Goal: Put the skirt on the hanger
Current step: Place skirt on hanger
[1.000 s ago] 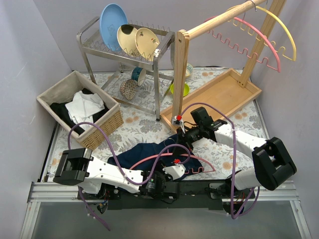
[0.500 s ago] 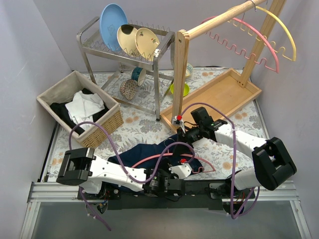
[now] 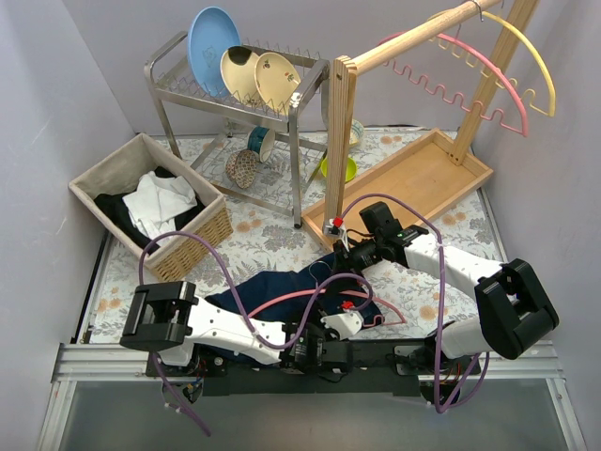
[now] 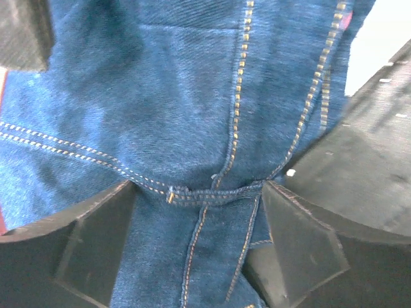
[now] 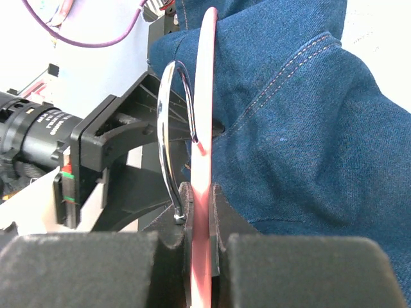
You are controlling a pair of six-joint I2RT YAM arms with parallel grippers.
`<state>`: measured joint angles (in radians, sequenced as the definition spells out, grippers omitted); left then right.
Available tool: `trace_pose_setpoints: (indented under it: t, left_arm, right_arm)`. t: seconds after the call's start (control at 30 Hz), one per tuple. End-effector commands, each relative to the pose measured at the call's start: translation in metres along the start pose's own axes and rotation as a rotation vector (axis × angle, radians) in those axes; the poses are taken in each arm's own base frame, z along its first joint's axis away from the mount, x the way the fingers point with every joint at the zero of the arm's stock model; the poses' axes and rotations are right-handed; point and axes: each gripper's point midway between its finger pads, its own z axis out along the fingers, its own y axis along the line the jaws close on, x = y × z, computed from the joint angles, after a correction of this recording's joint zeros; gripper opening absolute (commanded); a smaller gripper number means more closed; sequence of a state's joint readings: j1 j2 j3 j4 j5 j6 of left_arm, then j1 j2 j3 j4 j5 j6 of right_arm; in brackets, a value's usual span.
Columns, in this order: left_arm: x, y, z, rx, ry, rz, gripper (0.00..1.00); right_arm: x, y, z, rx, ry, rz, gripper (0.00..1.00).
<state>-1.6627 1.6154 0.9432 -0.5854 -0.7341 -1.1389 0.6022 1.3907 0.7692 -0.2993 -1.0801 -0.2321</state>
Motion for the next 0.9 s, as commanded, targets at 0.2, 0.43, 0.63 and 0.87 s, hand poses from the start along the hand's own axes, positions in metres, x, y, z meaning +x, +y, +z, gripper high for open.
trace_pose_setpoints:
  t: [0.2,0.43,0.63,0.87]
  left_arm:
    - [-0.024,0.030,-0.021,-0.087,-0.081,-0.113,0.27]
    - [-0.054,0.054,-0.072,0.072,-0.198,-0.352,0.14]
    - [-0.064,0.076,-0.107,0.201,-0.281,-0.513,0.03]
    - [-0.094,0.115,-0.161,0.321,-0.463,-0.731,0.03]
  right_arm:
    - [-0.018,0.012,-0.003,-0.048,-0.032,-0.043,0.01]
    - [-0.017,0.010,-0.004,-0.039,-0.029,-0.046,0.01]
    - [-0.017,0.011,-0.004,-0.042,-0.029,-0.047,0.01]
    - [-0.016,0.022,-0.002,-0.103,-0.028,-0.062,0.01]
